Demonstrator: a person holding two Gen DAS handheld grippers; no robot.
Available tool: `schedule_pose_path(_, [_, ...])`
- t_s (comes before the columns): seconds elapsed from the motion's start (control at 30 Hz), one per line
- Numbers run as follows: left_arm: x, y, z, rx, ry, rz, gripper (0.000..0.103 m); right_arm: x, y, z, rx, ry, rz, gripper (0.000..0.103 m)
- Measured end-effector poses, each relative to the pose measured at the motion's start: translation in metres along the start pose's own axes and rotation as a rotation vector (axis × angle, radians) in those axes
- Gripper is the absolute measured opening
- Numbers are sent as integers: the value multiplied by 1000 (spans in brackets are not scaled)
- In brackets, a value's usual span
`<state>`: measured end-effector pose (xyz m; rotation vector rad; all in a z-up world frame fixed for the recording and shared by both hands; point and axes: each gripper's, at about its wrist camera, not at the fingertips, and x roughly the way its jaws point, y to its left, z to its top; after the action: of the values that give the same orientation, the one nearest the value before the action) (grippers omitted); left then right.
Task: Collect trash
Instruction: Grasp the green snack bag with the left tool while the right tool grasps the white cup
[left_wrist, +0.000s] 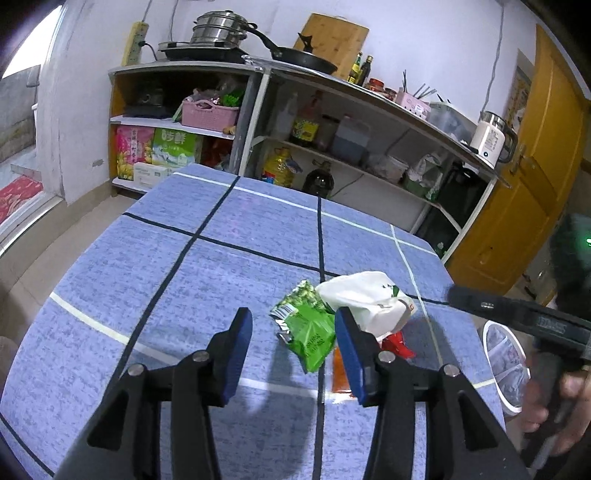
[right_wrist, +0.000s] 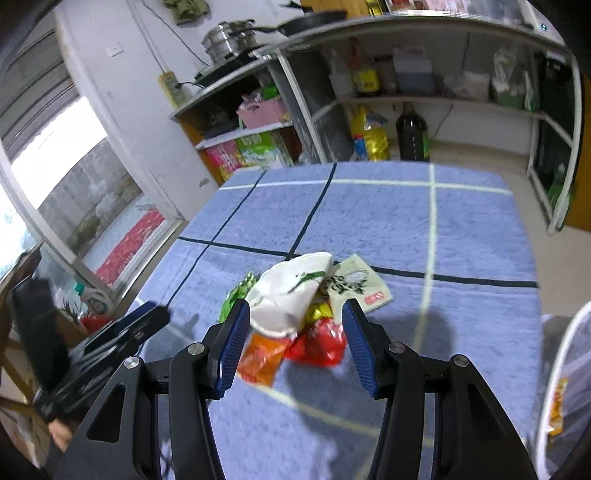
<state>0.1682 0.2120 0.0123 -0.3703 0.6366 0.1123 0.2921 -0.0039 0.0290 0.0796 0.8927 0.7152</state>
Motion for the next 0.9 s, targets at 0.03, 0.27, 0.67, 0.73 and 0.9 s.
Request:
schedule_pose_path(0.03, [-1, 2, 0, -3, -3, 1, 49, 9, -1, 3, 10, 9, 7, 53])
schedule_pose_path(0.27, [1, 6, 3, -10, 1, 8, 52, 60, -12, 10, 105, 91, 44, 53])
schedule_pose_path(0.67, [23, 1, 1, -20, 67, 19, 53, 61, -13, 4, 97, 104, 81, 20])
schedule_pose_path(0.73, [29, -1, -1, -21, 89, 16, 53, 53, -15, 2, 93, 89, 83, 19])
schedule_pose_path(0.9, [45, -6, -8, -14, 141, 23, 59, 25, -25, -1, 93, 42, 89, 18])
